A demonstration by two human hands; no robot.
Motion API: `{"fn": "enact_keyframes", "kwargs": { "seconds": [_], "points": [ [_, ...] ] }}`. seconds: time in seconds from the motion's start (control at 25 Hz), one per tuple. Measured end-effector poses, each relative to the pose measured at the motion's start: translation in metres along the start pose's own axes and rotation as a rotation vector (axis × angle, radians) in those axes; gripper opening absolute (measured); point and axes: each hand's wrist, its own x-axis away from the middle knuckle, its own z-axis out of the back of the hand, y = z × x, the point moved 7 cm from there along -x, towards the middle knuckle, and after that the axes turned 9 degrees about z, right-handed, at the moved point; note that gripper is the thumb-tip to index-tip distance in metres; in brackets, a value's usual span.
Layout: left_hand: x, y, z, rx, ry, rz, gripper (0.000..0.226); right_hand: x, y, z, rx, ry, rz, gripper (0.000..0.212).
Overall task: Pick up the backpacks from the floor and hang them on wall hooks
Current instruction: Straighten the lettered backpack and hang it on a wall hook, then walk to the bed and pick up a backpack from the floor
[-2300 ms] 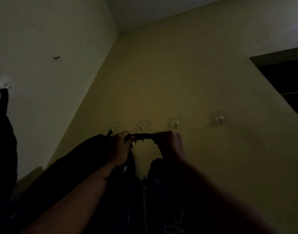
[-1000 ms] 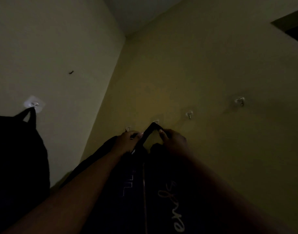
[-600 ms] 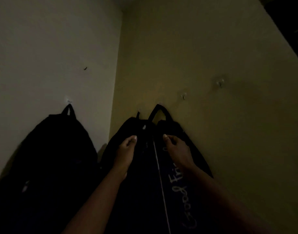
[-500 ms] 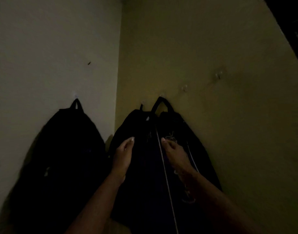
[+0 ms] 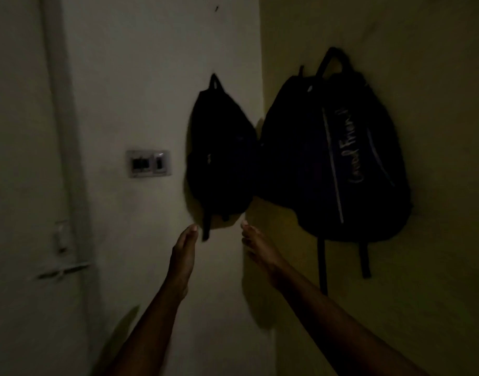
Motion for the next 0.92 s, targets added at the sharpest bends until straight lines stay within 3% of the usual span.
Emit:
{"fn": "enact_keyframes", "kwargs": {
  "seconds": [0.36,0.92],
  "points": [
    [0.226,-0.038,0.176,-0.065,0.612,0.075,0.045,0.159,0.041,-0.154,-0.262,-0.551,-0.214,0.052],
    [0.682,-0.016,0.231,-0.036,1.335,0.134,0.046,0.503,-0.019,-0.234,-0.402,-1.26,-0.334,0.056]
  ]
}}
